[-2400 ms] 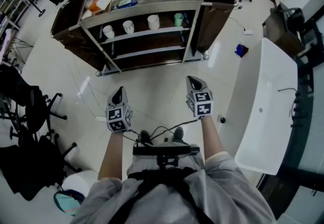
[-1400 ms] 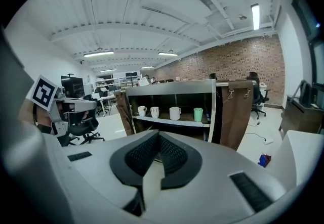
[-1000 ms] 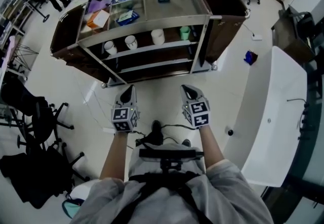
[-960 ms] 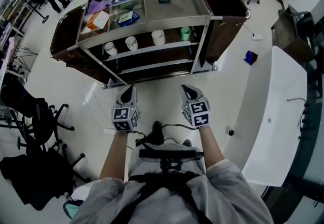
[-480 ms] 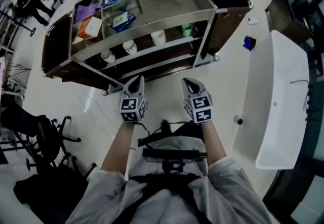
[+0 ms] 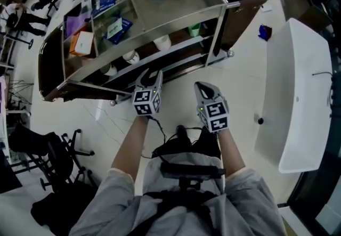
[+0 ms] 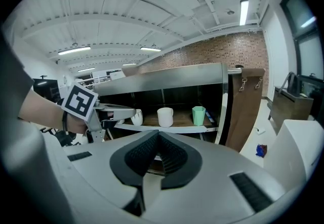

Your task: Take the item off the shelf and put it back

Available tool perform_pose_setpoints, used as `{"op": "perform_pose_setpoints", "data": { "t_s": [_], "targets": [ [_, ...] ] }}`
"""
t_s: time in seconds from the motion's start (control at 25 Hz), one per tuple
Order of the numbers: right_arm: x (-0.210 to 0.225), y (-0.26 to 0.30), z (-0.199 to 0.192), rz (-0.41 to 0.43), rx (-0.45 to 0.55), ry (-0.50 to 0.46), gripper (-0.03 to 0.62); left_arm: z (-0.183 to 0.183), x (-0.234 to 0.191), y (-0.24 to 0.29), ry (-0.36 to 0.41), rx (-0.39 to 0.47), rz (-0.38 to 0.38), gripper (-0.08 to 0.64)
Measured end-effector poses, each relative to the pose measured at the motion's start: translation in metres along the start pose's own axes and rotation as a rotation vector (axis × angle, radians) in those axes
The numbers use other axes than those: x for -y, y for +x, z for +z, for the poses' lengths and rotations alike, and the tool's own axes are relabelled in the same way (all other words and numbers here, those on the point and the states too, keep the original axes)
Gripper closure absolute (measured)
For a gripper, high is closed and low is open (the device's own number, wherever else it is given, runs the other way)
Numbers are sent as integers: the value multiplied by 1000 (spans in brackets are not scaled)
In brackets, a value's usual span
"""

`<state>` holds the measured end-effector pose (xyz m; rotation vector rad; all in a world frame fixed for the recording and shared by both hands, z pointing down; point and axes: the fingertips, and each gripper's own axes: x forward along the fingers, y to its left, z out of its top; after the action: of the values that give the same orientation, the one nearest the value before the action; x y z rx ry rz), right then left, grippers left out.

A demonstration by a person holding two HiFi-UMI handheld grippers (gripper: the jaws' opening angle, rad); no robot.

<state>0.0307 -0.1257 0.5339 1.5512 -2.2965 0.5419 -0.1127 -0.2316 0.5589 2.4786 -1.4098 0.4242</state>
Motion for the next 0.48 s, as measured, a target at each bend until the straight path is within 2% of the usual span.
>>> {"op": "perform_pose_setpoints", "data": {
  "t_s": [0.2,0.48],
  "targets": [
    [24,5,-8,-35,-10,5,584,-16,-2,63,28,-63,-50,267],
    [44,12,-24,-63,-33,36,584,-19,-34,132,36,-81,-17,125]
  ]
}}
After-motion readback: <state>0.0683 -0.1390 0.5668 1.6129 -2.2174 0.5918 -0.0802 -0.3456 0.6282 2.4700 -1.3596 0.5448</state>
